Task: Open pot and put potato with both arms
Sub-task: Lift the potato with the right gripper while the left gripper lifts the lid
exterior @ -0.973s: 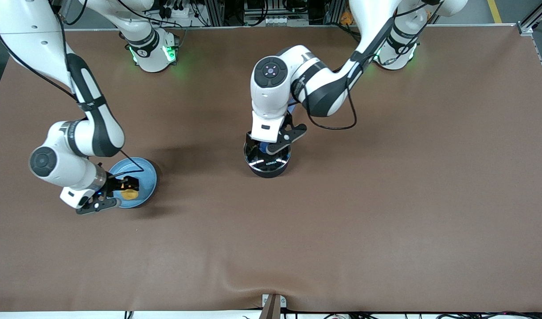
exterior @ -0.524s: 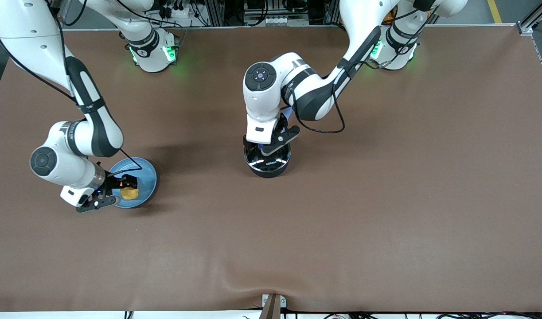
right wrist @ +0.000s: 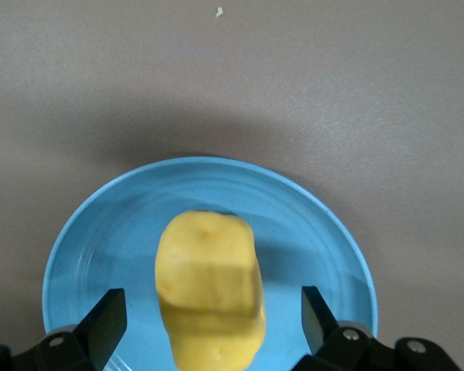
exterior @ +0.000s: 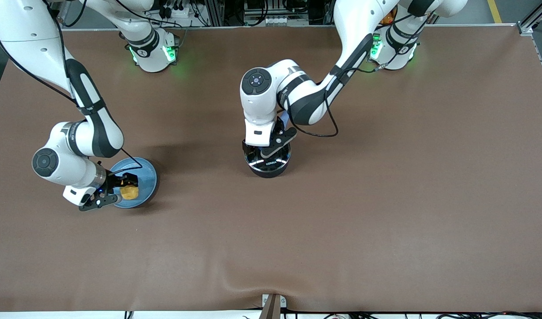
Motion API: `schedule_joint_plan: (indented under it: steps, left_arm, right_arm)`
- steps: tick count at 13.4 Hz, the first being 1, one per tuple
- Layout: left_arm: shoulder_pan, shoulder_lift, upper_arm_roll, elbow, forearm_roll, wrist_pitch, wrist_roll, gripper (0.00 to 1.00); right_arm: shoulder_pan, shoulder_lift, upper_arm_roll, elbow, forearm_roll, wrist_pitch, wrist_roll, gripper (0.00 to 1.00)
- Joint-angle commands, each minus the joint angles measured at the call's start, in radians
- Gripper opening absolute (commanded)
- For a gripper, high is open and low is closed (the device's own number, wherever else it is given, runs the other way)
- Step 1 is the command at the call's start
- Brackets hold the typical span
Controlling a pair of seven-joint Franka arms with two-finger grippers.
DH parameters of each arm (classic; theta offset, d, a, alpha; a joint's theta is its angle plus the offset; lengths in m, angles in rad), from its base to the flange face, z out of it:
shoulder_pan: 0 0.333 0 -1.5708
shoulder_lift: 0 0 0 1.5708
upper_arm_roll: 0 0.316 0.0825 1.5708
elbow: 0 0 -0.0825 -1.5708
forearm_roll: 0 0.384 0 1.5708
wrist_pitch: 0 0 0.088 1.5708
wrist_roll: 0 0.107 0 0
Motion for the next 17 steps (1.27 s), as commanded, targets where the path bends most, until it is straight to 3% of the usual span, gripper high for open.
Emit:
schedule_joint_plan:
  steps: [1,4,5,6,7,8,10,12,15,17]
  left_arm:
    - [-0.012,0.006,0.008,0.000,0.036,0.015,-0.042,1.00]
    - [-0.012,0.012,0.008,-0.007,0.037,0.016,-0.042,1.00]
    - [-0.014,0.013,0.007,-0.007,0.037,0.015,-0.042,1.00]
    - [-0.012,0.014,0.007,-0.007,0.036,0.015,-0.042,1.00]
    - [-0.012,0.017,0.007,-0.007,0.037,0.015,-0.042,1.00]
    - [-0.012,0.023,0.007,-0.007,0.036,0.016,-0.042,1.00]
    - [-0.012,0.026,0.007,-0.004,0.034,0.018,-0.042,0.93]
    - [-0.012,0.028,0.007,-0.006,0.036,0.019,-0.042,0.75]
    - [-0.012,0.026,0.005,-0.004,0.034,0.021,-0.042,0.28]
    - [-0.012,0.023,0.005,-0.007,0.031,0.018,-0.042,0.06]
  right_arm:
    - [0.000,0.027,0.002,-0.007,0.004,0.027,-0.015,1.00]
    - [-0.009,0.044,0.002,-0.007,0.004,0.030,-0.014,1.00]
    - [-0.011,0.044,0.002,-0.007,0.004,0.029,-0.014,0.76]
    - [-0.011,0.044,0.002,-0.007,0.004,0.027,-0.014,0.41]
    - [-0.011,0.040,0.002,-0.007,0.004,0.019,-0.014,0.16]
    - [-0.009,0.029,0.002,-0.007,0.004,0.015,-0.018,0.04]
    - [-0.011,-0.015,0.004,0.001,0.004,-0.042,-0.021,0.00]
    - [-0.011,-0.095,0.002,0.019,0.004,-0.134,-0.018,0.00]
    - [-0.011,-0.227,0.002,0.039,0.004,-0.256,-0.012,0.00]
    - [-0.015,-0.330,0.001,0.041,0.006,-0.315,-0.014,0.00]
